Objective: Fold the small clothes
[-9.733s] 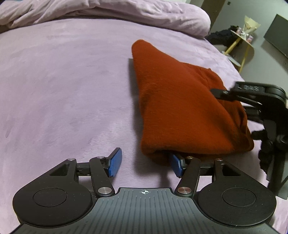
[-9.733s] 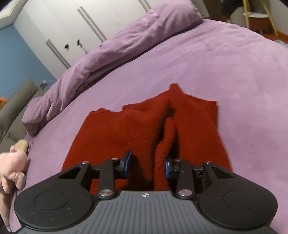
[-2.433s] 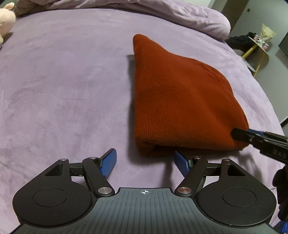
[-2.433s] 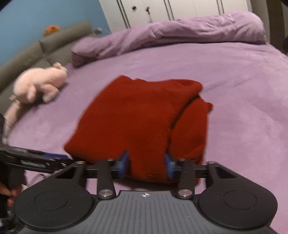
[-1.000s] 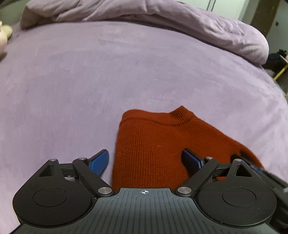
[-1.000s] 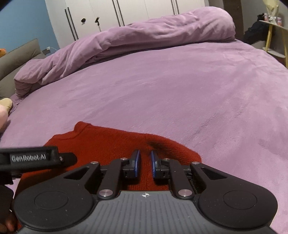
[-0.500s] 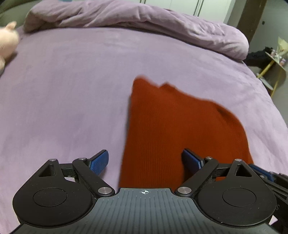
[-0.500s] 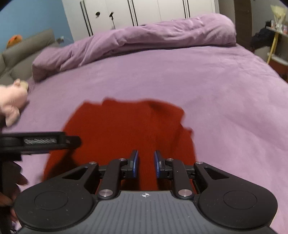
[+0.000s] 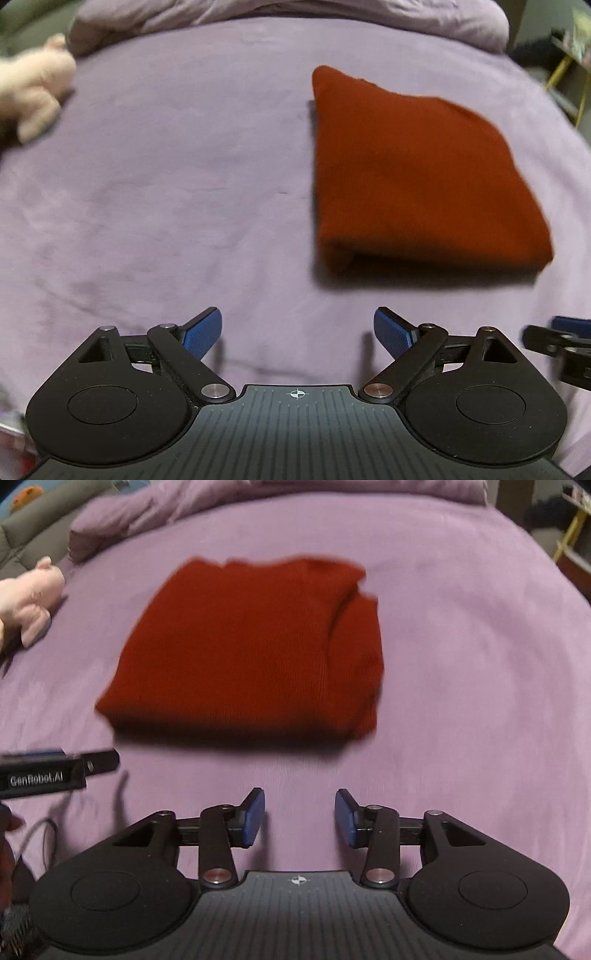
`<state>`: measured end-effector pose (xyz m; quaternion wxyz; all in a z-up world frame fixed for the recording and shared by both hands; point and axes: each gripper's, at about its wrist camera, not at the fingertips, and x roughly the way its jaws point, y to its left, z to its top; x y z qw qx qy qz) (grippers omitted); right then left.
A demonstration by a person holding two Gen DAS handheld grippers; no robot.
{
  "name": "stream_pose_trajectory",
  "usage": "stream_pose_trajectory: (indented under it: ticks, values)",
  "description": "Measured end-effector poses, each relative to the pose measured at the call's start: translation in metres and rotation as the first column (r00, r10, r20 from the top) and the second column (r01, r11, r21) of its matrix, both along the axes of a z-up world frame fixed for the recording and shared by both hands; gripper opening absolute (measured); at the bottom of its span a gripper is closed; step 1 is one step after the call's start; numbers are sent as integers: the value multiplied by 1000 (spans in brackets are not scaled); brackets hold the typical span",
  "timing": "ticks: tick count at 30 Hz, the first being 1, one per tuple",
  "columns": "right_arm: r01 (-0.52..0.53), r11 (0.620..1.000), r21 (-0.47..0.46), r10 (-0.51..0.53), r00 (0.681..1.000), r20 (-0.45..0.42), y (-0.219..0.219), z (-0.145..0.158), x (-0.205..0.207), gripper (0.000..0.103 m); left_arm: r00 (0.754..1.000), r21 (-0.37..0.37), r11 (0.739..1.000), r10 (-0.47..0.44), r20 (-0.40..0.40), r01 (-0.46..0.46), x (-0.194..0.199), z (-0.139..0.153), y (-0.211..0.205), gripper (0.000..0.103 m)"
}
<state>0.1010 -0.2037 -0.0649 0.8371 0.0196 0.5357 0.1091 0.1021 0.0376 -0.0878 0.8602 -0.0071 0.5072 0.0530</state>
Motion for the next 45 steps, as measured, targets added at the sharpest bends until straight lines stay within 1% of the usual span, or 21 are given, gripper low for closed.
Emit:
stream_pose_trajectory:
  ticks: [1,3,5,7,9,11,12,14,15,17,18,19,23,28,32,34,39,45]
  values:
    - [3,1000,-10,-3,1000,-4,1,1,-7,54,1000,29,1000,-4,5,3,-4,3,-3,94]
    - [16,999,-35,-15,1000,7,2,9,-15,64,1000,42,999,-7,7,7,-5,11,-5,94]
    - [23,999,-37,-22,999,31,5,20,-19,70,1000,5,1000,-4,3,4,-6,17,-4,95]
    - [25,999,-28,-24,999,42,6,29,-20,80,1000,-45,999,7,0,-7,-8,23,-2,95]
    - [38,999,-37,-37,999,40,10,36,-21,83,1000,-65,998,11,11,-10,-9,29,-2,95]
    - [48,997,-57,-47,998,33,12,42,-17,83,999,-65,998,0,50,4,-12,36,-4,96]
    - [48,997,-64,-46,998,32,16,44,-15,83,997,-57,998,0,75,5,-15,41,-4,96]
    - [40,997,-68,-37,999,31,19,48,-12,83,995,-32,999,-3,97,6,-15,48,-7,96]
    - [42,997,-65,-39,999,37,19,50,-12,83,996,-15,1000,-16,91,17,-14,50,-9,96]
    - [59,997,-57,-56,997,49,20,54,-13,83,998,17,998,-56,43,55,-8,52,-13,96]
    - [71,996,-60,-68,997,47,20,56,-13,83,996,22,996,-83,19,82,-5,51,-15,96]
    - [78,995,-65,-75,996,45,20,56,-12,83,995,21,995,-96,8,96,-4,51,-17,96]
    - [92,992,-87,-88,995,48,22,57,-9,83,995,-12,995,-100,19,100,-4,53,-18,96]
    - [98,989,-107,-92,994,61,23,61,-7,83,993,-2,993,-114,21,114,-4,54,-22,96]
    - [99,989,-114,-92,993,67,25,64,-6,83,994,-48,992,-112,8,112,-3,54,-21,96]
    - [104,988,-116,-97,993,66,25,64,-5,83,994,-60,992,-113,4,113,-2,54,-21,96]
    - [118,987,-108,-112,992,65,24,65,-5,83,993,-44,992,-118,4,118,-3,55,-24,96]
    - [121,986,-114,-114,991,65,23,65,-4,83,994,-58,992,-112,-10,111,-2,54,-23,96]
